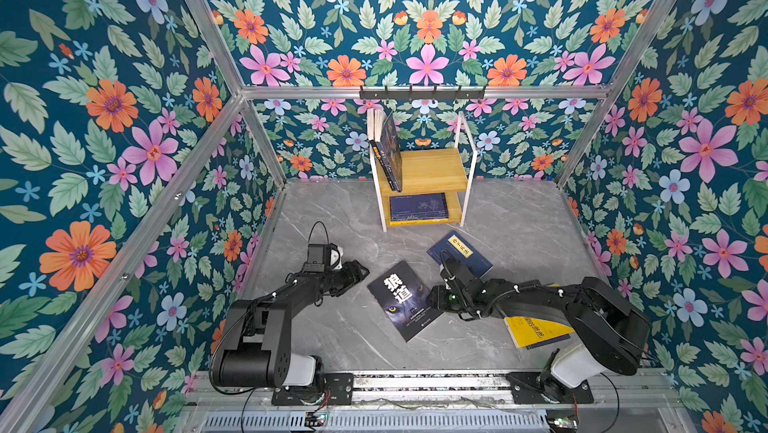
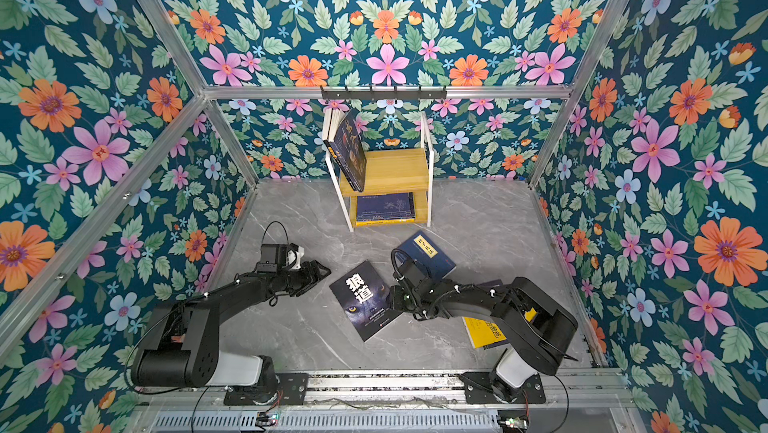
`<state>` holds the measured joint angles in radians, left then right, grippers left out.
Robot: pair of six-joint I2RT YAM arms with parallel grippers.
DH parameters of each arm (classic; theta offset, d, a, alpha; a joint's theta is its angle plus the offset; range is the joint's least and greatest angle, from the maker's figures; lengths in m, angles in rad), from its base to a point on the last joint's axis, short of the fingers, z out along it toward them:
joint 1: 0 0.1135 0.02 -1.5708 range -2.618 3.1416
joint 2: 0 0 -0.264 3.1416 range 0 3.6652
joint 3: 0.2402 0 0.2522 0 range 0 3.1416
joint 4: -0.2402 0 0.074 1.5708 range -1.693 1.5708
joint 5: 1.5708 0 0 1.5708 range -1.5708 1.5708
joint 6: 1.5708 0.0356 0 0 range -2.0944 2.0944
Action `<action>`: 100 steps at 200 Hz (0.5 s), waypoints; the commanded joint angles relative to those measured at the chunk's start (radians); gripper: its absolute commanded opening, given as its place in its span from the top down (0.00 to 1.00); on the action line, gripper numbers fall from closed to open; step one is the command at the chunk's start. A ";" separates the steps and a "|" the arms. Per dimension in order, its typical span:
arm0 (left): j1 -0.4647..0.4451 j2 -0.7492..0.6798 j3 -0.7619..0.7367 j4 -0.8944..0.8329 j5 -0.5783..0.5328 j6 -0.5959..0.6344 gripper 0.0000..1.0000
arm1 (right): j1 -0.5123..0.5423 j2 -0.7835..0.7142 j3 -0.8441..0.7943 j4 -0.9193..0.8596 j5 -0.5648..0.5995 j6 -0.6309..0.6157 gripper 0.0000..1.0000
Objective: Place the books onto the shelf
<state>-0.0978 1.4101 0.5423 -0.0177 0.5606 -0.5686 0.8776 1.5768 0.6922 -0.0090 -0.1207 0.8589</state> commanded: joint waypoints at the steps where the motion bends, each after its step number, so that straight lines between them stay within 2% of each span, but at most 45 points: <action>1: 0.000 0.011 -0.010 -0.019 -0.015 -0.012 0.26 | 0.044 0.045 -0.002 -0.171 -0.026 0.042 0.48; 19: -0.001 0.009 0.016 -0.051 -0.019 0.012 0.26 | 0.085 0.072 0.022 -0.146 -0.032 0.075 0.48; 45: 0.001 -0.024 -0.024 -0.028 -0.051 0.000 0.26 | 0.126 0.200 0.089 -0.049 -0.072 0.100 0.48; 65: 0.004 -0.016 -0.010 -0.030 -0.040 0.011 0.26 | 0.128 0.262 0.144 -0.054 -0.070 0.112 0.48; 100: 0.004 -0.011 -0.029 -0.002 -0.039 -0.007 0.28 | 0.110 0.270 0.164 -0.065 -0.039 0.106 0.48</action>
<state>-0.0952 1.3903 0.5224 -0.0063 0.5419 -0.5716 1.0016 1.8206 0.8570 0.1925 -0.2134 0.9436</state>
